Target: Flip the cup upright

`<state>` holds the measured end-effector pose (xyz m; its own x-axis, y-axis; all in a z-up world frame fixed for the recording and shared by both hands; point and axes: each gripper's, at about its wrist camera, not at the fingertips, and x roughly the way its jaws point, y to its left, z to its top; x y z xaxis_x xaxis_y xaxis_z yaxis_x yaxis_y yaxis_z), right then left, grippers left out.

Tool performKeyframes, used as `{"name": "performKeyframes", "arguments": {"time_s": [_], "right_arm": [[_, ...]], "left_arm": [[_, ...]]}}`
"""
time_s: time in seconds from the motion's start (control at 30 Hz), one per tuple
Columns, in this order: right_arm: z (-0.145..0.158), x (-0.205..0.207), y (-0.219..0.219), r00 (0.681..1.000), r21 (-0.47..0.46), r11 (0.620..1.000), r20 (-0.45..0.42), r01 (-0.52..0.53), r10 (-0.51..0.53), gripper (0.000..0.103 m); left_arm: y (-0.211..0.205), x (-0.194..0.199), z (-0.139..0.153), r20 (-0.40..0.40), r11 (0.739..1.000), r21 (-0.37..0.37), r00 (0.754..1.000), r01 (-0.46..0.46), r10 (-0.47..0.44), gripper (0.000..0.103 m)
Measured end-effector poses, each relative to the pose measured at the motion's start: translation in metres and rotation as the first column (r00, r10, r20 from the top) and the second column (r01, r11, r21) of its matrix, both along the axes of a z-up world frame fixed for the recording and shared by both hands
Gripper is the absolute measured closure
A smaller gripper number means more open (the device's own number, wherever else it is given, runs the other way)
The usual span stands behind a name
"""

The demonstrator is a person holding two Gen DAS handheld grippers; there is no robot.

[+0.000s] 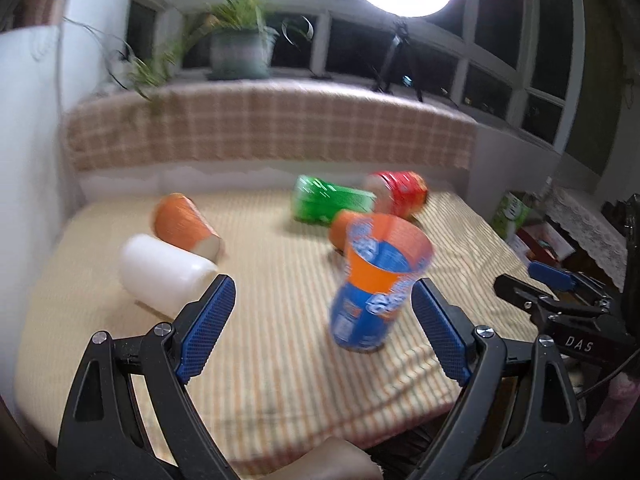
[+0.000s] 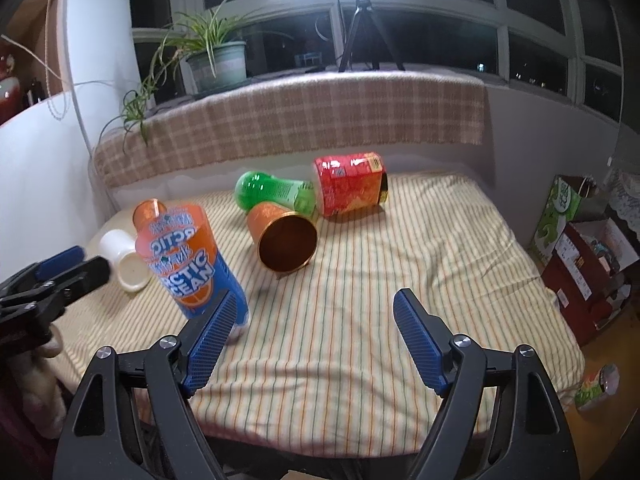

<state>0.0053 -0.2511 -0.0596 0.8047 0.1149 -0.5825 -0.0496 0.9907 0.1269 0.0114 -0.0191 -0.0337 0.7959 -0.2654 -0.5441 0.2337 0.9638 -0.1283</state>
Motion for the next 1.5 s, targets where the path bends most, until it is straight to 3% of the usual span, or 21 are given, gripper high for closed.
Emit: {"name": "performKeyframes", "arguments": {"time_s": [0.23, 0.37, 0.4, 0.43, 0.5, 1.5], "right_arm": [[0.014, -0.003, 0.011, 0.995, -0.057, 0.998, 0.09, 0.04, -0.035, 0.022], [0.022, -0.006, 0.018, 0.988, -0.097, 0.994, 0.145, 0.059, -0.045, 0.021], [0.023, -0.007, 0.02, 0.986, -0.108, 0.992, 0.16, 0.065, -0.047, 0.021], [0.025, -0.008, 0.022, 0.984, -0.117, 0.991, 0.173, 0.07, -0.049, 0.021], [0.028, -0.009, 0.025, 0.98, -0.131, 0.988, 0.193, 0.077, -0.051, 0.021], [0.035, -0.011, 0.026, 0.971, -0.137, 0.986, 0.229, 0.096, -0.063, 0.021]], "left_arm": [[0.017, -0.023, 0.021, 0.152, 0.989, 0.046, 0.979, -0.141, 0.132, 0.011], [0.025, -0.029, 0.028, 0.197, 0.981, 0.044, 0.964, -0.189, 0.177, 0.011], [0.026, -0.03, 0.028, 0.202, 0.979, 0.042, 0.961, -0.2, 0.188, 0.009], [0.028, -0.031, 0.029, 0.208, 0.977, 0.037, 0.958, -0.211, 0.199, 0.0], [0.031, -0.034, 0.029, 0.231, 0.974, 0.027, 0.949, -0.226, 0.214, 0.0], [0.031, -0.043, 0.03, 0.236, 0.972, 0.04, 0.947, -0.232, 0.216, 0.0]]}}
